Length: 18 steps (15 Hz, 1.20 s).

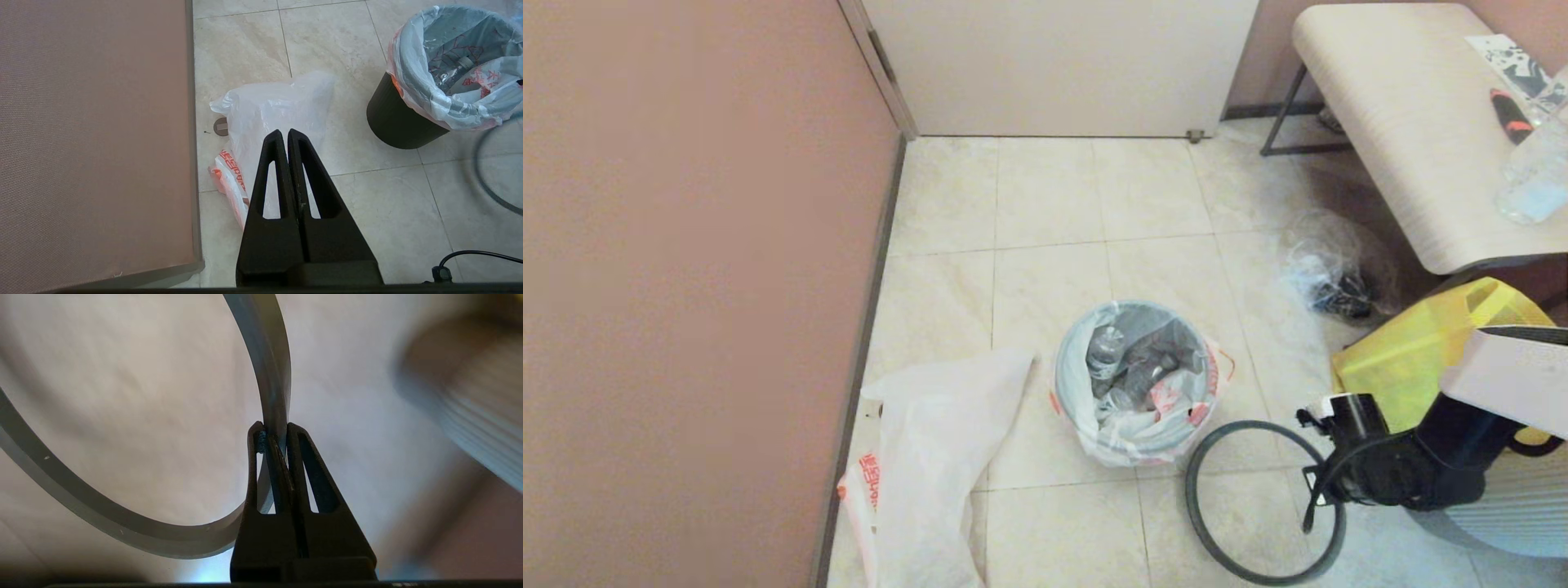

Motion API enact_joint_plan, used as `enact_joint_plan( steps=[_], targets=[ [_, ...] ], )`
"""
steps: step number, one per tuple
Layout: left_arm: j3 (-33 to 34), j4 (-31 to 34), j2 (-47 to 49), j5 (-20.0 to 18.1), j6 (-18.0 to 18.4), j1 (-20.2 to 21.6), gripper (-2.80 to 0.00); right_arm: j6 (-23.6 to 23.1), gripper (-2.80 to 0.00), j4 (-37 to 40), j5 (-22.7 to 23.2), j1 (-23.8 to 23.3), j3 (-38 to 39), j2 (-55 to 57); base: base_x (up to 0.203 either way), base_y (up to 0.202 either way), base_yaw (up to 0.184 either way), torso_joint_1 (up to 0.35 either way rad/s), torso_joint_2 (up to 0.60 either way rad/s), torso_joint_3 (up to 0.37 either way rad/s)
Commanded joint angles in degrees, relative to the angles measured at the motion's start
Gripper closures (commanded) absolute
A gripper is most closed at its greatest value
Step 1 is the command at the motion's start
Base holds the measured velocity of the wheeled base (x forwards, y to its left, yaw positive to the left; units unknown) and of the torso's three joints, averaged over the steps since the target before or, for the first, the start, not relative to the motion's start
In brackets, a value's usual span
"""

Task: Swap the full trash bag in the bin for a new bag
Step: Place the trash can ring on the floor, then place the trash bag on the floor

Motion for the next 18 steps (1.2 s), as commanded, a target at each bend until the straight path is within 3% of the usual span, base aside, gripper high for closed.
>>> enact_joint_plan(
  steps=[1,2,3,4,9,11,13,18],
  targets=[
    [0.70,-0.04,0.07,-0.03,0.11,0.01,0.00,-0.71,0.00,-0.58,7.53,-2.26,-4.37,6.51,0.000,0.000,0.000,0.000,0.00,0.000],
    [0.70,-0.04,0.07,-0.03,0.02,0.01,0.00,-2.38,0.00,-0.58,8.47,-2.61,-4.74,6.87,0.000,0.000,0.000,0.000,0.00,0.000],
    [0.70,-0.04,0.07,-0.03,0.02,0.01,0.00,-4.74,-1.60,-0.45,8.39,-2.59,-4.99,6.93,0.000,0.000,0.000,0.000,0.00,0.000],
    [0.70,-0.04,0.07,-0.03,0.02,0.01,0.00,-5.96,-2.80,-0.20,7.71,-2.37,-4.92,6.56,0.000,0.000,0.000,0.000,0.00,0.000],
    [0.70,-0.04,0.07,-0.03,0.02,0.01,0.00,-5.42,-2.80,2.66,5.93,0.33,1.91,-2.67,0.000,0.000,0.000,0.000,0.00,0.000],
    [0.70,-0.04,0.07,-0.03,0.02,0.01,0.00,-1.47,-2.80,2.87,5.94,2.19,4.01,-7.57,0.000,0.000,0.000,0.000,0.00,0.000],
    [0.70,-0.04,0.07,-0.03,0.02,0.01,0.00,2.19,0.00,3.70,6.12,4.30,5.43,-12.60,0.000,0.000,0.000,0.000,0.00,0.000],
    [0.70,-0.04,0.07,-0.03,0.02,0.01,0.00,5.50,0.00,5.09,7.44,8.47,2.03,-18.15,0.000,0.000,0.000,0.000,0.00,0.000]
  ],
)
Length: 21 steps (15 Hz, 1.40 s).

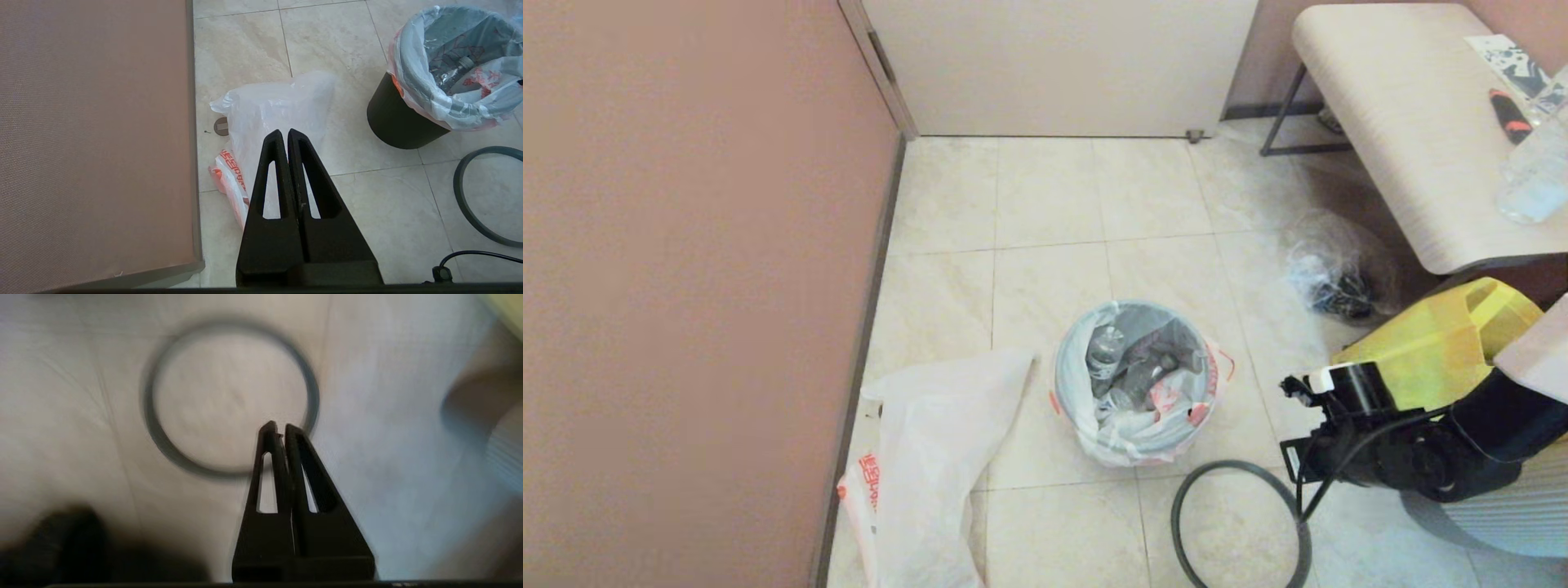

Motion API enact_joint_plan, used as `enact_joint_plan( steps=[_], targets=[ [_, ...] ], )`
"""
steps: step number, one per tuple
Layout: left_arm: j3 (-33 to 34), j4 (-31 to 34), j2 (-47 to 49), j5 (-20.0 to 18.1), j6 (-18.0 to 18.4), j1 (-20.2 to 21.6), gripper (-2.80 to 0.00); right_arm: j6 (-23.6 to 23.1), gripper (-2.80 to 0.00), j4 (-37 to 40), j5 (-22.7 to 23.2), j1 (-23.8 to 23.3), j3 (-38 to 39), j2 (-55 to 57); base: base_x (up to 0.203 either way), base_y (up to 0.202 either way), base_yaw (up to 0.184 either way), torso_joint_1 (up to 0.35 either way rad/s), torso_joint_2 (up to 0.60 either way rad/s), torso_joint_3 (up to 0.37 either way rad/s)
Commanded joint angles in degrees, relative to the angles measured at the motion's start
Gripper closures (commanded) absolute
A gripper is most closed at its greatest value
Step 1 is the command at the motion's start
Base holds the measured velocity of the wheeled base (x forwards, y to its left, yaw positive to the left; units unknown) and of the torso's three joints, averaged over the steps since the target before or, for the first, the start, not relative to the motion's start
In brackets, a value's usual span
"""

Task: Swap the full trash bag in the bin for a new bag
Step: Place the trash bag on the floor

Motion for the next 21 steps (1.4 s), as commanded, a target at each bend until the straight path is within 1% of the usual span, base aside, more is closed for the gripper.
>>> enact_joint_plan(
  steps=[1,3,5,6,7,10,21],
  targets=[
    [0.70,-0.03,0.07,-0.04,-0.01,0.01,0.00,0.32,0.00,-0.38,0.91,0.97,-2.94,-3.53,0.000,0.000,0.000,0.000,0.00,0.000],
    [0.70,-0.03,0.07,-0.04,-0.01,0.01,0.00,2.45,0.00,-0.50,2.19,1.83,-6.07,-4.46,0.000,0.000,0.000,0.000,0.00,0.000],
    [0.70,-0.03,0.07,-0.04,-0.01,0.01,0.00,3.00,0.00,-0.46,3.06,1.58,-10.39,-3.27,0.000,0.000,0.000,0.000,0.00,0.000],
    [0.70,-0.03,0.07,-0.04,-0.01,0.01,0.00,2.89,-1.72,-0.40,3.17,1.50,-12.68,-1.59,0.000,0.000,0.000,0.000,0.00,0.000],
    [0.70,-0.03,0.07,-0.04,-0.01,0.01,0.00,2.55,-2.80,-0.38,3.21,1.48,-14.49,0.22,0.000,0.000,0.000,0.000,0.00,0.000],
    [0.70,-0.03,0.07,-0.04,-0.01,0.01,0.00,1.98,-2.80,-0.42,3.16,1.55,-19.46,5.60,0.000,0.000,0.000,0.000,0.00,0.000],
    [0.70,-0.03,0.07,-0.04,-0.01,0.01,0.00,-0.69,-2.80,-0.33,2.80,-0.32,-33.82,17.82,0.000,0.000,0.000,0.000,0.00,0.000]
  ],
)
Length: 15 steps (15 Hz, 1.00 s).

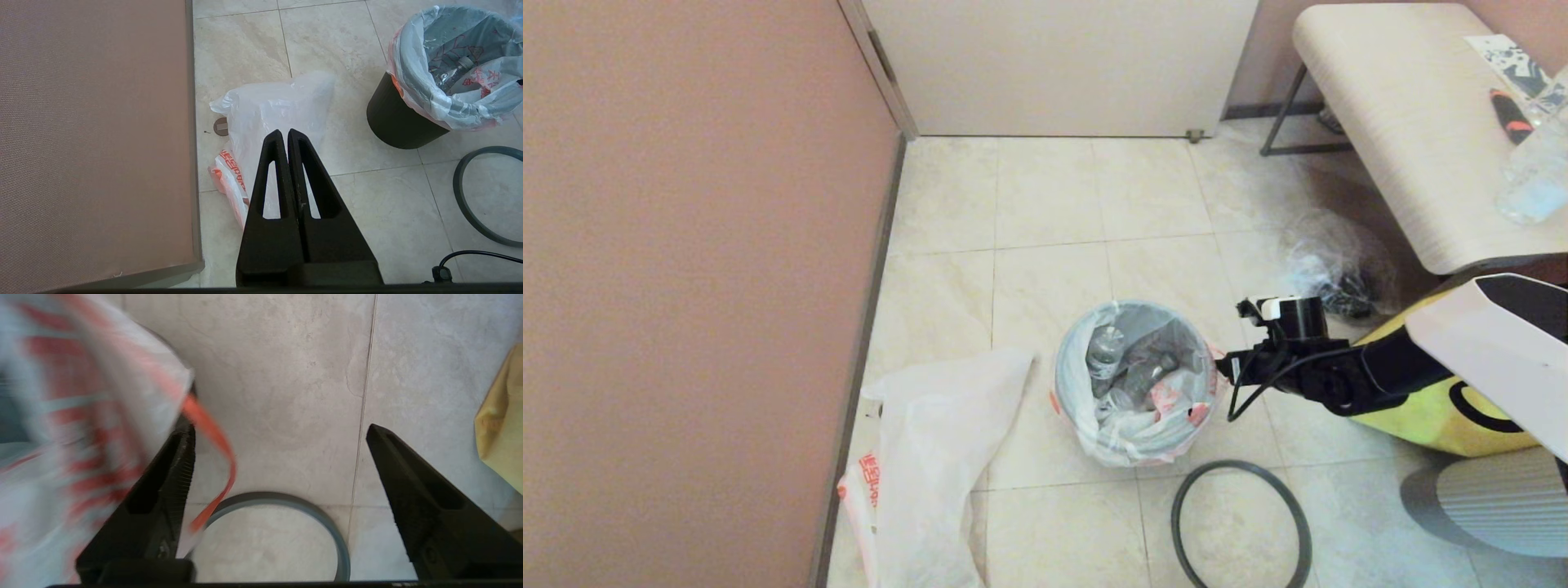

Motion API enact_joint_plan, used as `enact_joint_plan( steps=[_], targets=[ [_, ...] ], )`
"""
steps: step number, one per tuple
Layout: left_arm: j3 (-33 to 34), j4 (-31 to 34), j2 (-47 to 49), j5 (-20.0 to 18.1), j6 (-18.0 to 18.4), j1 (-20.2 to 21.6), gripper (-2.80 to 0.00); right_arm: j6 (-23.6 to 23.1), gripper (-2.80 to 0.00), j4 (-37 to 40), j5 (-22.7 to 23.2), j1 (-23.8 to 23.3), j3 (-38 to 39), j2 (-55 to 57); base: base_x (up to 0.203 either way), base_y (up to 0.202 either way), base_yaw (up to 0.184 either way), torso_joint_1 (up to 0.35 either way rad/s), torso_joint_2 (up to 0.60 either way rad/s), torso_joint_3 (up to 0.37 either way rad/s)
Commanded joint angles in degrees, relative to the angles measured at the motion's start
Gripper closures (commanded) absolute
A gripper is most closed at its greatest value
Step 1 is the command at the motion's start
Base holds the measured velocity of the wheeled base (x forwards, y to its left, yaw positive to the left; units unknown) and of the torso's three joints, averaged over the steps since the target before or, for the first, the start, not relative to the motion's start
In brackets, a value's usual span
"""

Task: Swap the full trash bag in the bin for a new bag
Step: Place the trash bag on the floor

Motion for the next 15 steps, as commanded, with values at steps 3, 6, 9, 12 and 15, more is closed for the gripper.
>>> enact_joint_plan(
  steps=[3,6,9,12,15],
  targets=[
    [0.70,-0.03,0.07,0.00,0.01,0.01,0.00,-0.71,-2.80,0.04,-0.08,-0.45,-5.52,6.79,0.000,0.000,0.000,0.000,0.00,0.000],
    [0.70,-0.03,0.07,0.00,0.01,0.01,0.00,-0.90,-1.12,0.36,-0.07,-0.46,-8.48,8.54,0.000,0.000,0.000,0.000,0.00,0.000],
    [0.70,-0.03,0.07,0.00,0.01,0.01,0.00,2.51,0.00,0.97,0.13,-0.22,-7.99,6.59,0.000,0.000,0.000,0.000,0.00,0.000],
    [0.70,-0.03,0.07,0.00,0.01,0.01,0.00,12.26,0.00,9.88,2.05,0.76,-8.30,3.56,0.000,0.000,0.000,0.000,0.00,0.000],
    [0.70,-0.03,0.07,0.00,0.01,0.01,0.00,20.42,0.00,14.32,6.72,1.21,-8.36,0.79,0.000,0.000,0.000,0.000,0.00,0.000]
  ],
)
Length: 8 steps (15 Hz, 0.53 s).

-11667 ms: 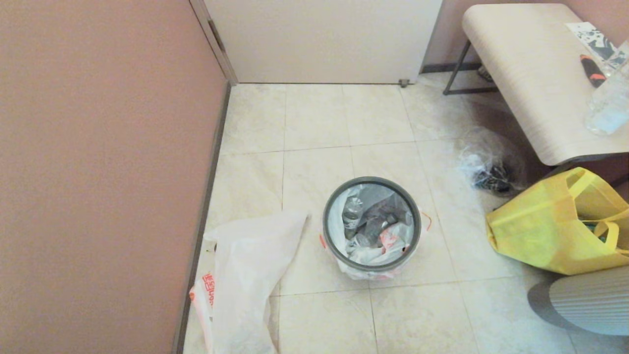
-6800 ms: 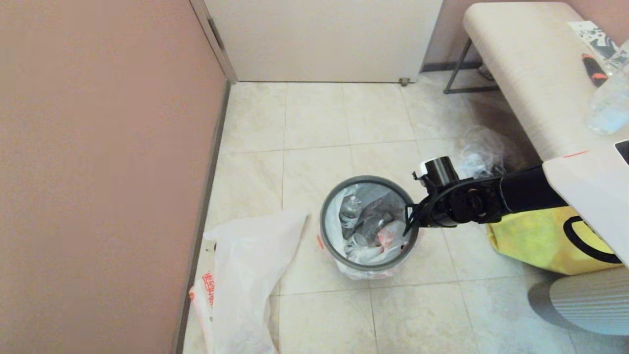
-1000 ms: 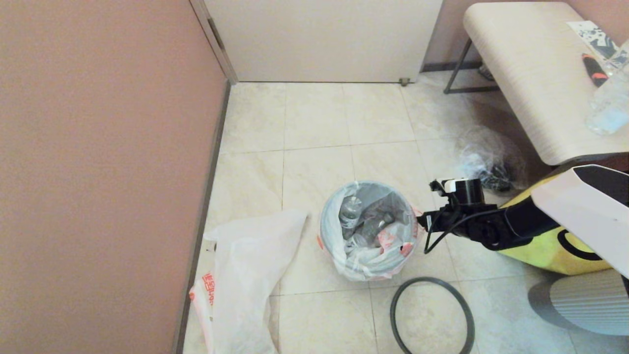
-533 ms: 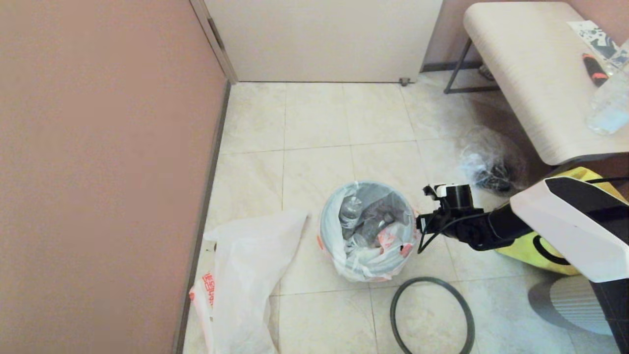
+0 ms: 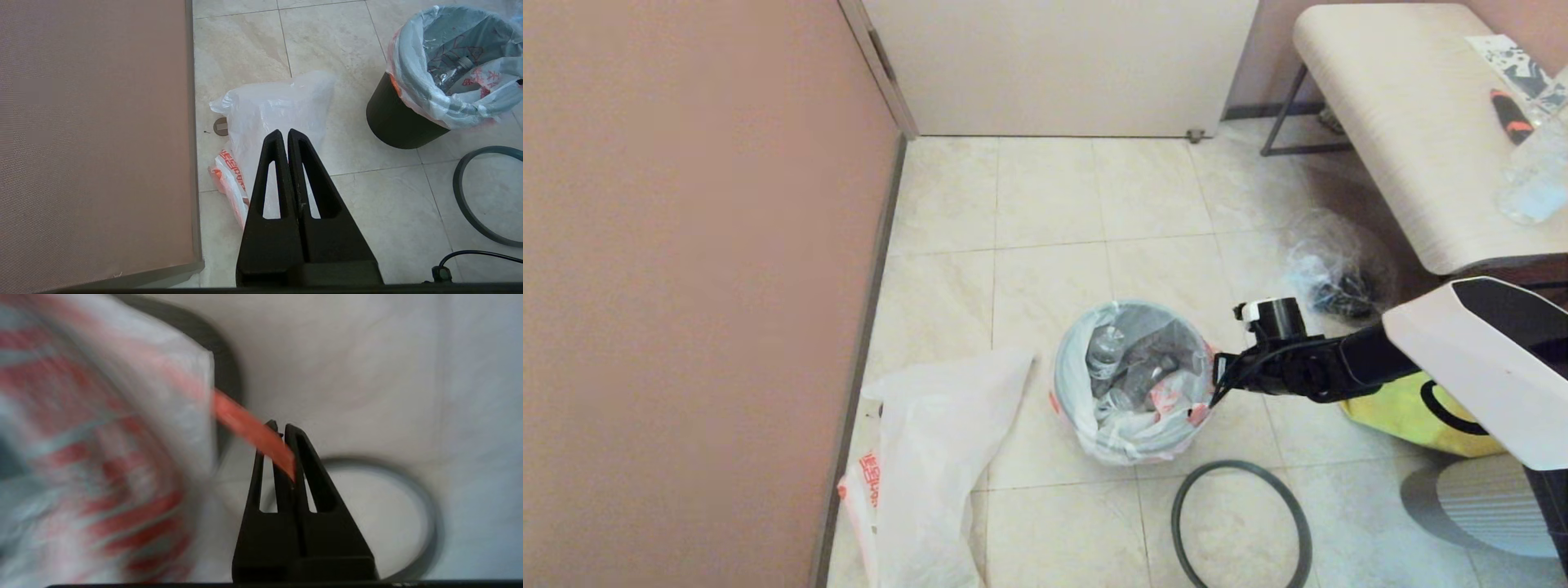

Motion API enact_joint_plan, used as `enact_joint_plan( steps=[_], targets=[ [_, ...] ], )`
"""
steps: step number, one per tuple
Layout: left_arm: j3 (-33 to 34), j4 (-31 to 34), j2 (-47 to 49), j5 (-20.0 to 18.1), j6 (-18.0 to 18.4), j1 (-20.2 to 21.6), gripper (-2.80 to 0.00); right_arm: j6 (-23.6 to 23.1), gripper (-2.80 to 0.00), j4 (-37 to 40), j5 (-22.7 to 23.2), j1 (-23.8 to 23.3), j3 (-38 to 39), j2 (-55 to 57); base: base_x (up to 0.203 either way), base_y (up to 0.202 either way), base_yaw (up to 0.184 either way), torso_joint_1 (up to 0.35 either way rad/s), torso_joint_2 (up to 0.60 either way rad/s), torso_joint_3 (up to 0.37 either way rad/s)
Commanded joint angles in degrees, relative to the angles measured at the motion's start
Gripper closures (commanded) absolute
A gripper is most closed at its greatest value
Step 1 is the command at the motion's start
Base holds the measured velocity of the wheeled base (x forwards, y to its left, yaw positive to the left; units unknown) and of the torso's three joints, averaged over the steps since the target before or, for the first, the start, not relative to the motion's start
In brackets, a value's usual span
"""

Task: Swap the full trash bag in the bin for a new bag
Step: Place the trash bag on the floor

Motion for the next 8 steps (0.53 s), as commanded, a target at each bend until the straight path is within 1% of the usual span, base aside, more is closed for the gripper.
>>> enact_joint_plan(
  steps=[1,2,3,6,8],
  targets=[
    [0.70,-0.03,0.07,0.00,0.01,0.01,0.00,5.80,0.00,3.30,4.61,0.19,-0.02,-3.46,0.000,0.000,0.000,0.000,0.00,0.000],
    [0.70,-0.03,0.07,0.00,0.01,0.01,0.00,9.34,0.00,4.70,7.64,0.14,-0.01,-4.63,0.000,0.000,0.000,0.000,0.00,0.000],
    [0.70,-0.03,0.07,0.00,0.01,0.01,0.00,12.54,0.00,5.45,9.31,0.16,0.13,-5.37,0.000,0.000,0.000,0.000,0.00,0.000],
    [0.70,-0.03,0.07,0.00,0.01,0.01,0.00,15.94,0.00,5.74,9.49,0.10,0.72,-6.59,0.000,0.000,0.000,0.000,0.00,0.000],
    [0.70,-0.03,0.07,0.00,0.01,0.01,0.00,16.71,0.00,5.57,9.22,0.08,2.03,-8.32,0.000,0.000,0.000,0.000,0.00,0.000]
  ],
)
